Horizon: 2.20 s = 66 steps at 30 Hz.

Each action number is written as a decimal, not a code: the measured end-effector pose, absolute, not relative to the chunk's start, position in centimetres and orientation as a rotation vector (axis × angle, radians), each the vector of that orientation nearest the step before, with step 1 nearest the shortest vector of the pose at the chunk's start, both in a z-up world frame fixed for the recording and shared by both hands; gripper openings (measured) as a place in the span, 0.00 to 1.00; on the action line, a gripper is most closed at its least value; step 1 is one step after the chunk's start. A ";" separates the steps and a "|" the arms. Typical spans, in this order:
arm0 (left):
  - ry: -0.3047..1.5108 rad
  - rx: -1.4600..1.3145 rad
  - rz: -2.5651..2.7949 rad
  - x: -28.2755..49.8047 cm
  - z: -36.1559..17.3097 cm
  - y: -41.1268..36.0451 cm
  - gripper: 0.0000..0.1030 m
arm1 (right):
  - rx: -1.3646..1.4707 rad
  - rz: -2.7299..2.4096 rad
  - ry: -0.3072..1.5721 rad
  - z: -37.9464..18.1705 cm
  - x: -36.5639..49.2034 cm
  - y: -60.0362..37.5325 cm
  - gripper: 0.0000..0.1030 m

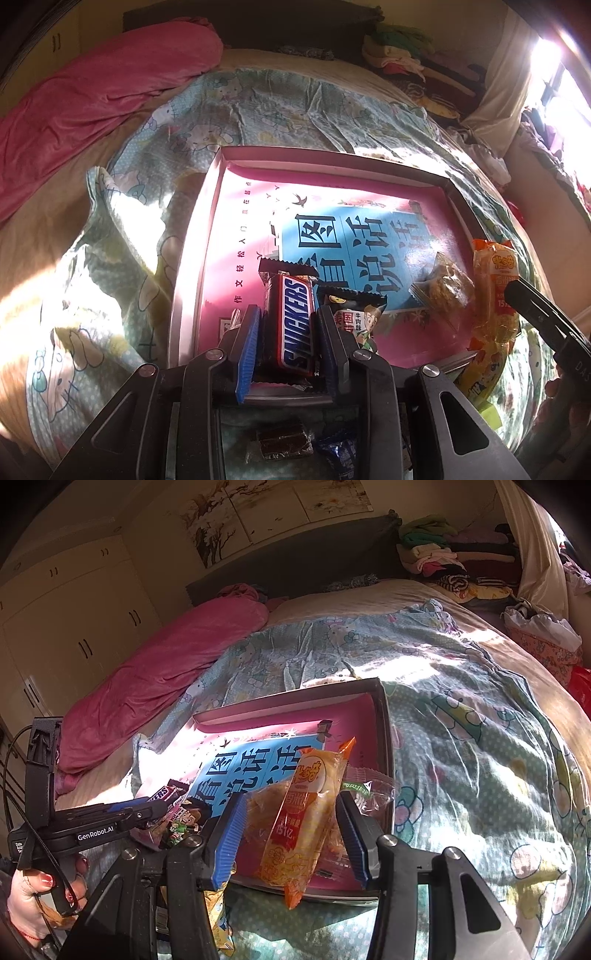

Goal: Organize snacks
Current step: 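Open the left tool to drop the Snickers bar while the right releases the rice-cracker bag, then lift both open tools out of the box and back toward the loose snacks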

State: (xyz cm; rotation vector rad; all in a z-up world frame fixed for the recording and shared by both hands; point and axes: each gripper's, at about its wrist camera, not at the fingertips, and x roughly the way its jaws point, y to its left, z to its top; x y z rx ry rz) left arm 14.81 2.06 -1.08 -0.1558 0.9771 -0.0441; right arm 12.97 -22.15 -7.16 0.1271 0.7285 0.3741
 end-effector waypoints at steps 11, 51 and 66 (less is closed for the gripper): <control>0.980 -0.188 -0.063 14.5 -0.6 2.2 0.43 | 0.119 0.383 0.710 -6.8 12.8 -22.0 0.54; 0.926 -0.206 -0.117 10.8 2.3 2.1 0.67 | 0.123 0.424 0.677 -5.9 11.6 -21.6 0.57; 0.923 -0.188 -0.122 9.7 2.9 1.9 0.67 | 0.098 0.461 0.669 -5.5 10.2 -20.8 0.57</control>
